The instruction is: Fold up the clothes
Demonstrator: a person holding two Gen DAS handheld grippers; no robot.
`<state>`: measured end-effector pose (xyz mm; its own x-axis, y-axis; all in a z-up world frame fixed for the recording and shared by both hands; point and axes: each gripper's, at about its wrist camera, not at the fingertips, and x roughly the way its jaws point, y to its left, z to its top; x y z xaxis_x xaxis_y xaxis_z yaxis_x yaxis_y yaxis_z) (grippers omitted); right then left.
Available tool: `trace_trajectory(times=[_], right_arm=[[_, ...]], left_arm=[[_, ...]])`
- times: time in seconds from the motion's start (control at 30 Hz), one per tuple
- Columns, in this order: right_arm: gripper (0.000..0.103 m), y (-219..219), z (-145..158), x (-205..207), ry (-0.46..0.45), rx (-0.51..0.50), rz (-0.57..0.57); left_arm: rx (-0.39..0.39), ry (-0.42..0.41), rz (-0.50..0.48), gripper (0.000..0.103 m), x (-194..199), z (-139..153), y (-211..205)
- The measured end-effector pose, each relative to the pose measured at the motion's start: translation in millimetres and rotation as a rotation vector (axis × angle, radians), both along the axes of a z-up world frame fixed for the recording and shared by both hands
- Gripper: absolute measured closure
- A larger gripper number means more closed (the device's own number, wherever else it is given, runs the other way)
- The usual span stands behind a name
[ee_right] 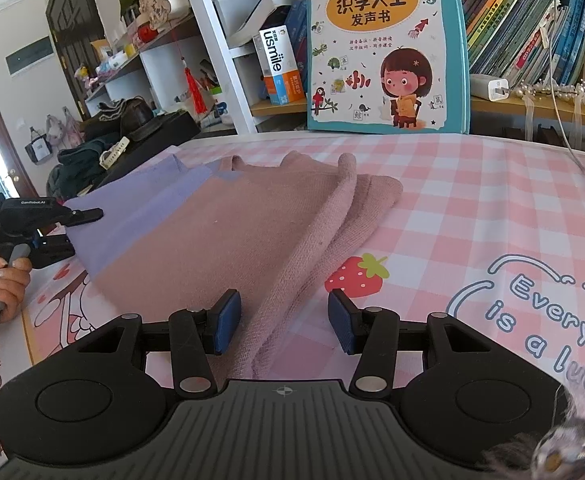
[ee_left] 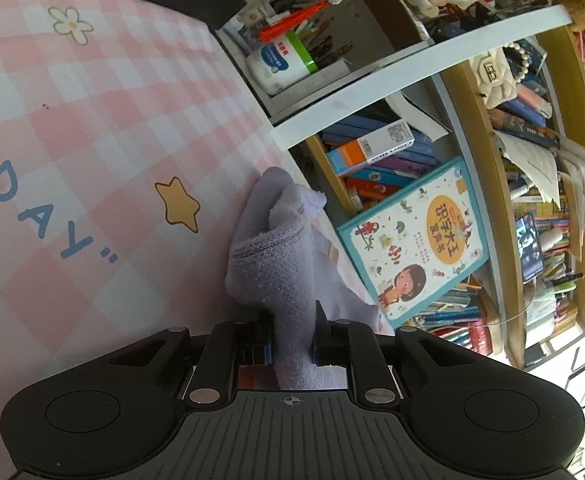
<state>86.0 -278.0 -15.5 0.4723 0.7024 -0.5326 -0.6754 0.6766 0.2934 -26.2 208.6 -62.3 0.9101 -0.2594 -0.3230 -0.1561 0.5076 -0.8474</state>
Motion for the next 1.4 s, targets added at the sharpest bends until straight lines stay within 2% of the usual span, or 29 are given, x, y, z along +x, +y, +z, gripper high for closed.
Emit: trace_trajectory(times=[0.3, 0.47, 0.63, 0.83, 1.07, 1.17, 1.33, 1.4], right_arm=[[0.057, 4, 1, -4, -0.021, -0.027, -0.001], [0.057, 7, 2, -6, -0.030, -0.040, -0.011], [0.057, 7, 2, -6, -0.025, -0.036, -0.025], [0.056, 9, 2, -7, -0.021, -0.033, -0.060], [0.057, 12, 2, -13, -0.024, -0.040, -0.103], [0.057, 12, 2, -13, -0.024, -0.040, -0.109], [0.056, 9, 1, -11, -0.002, -0.012, -0.124], [0.056, 6, 1, -11, 0.012, 0.009, -0.126]], left_arm=[[0.045, -0.009, 0.017, 0.086, 0, 2, -4], [0.043, 0.001, 0.012, 0.090, 1, 2, -2], [0.104, -0.057, -0.005, 0.092, -3, 23, -10], [0.253, -0.173, -0.069, 0.092, -7, 72, -39], [0.556, -0.296, -0.224, 0.092, -7, 123, -112], [0.658, -0.324, -0.302, 0.092, -1, 127, -147], [0.801, -0.311, -0.453, 0.090, 17, 118, -217], [0.890, -0.272, -0.550, 0.073, 24, 103, -250]])
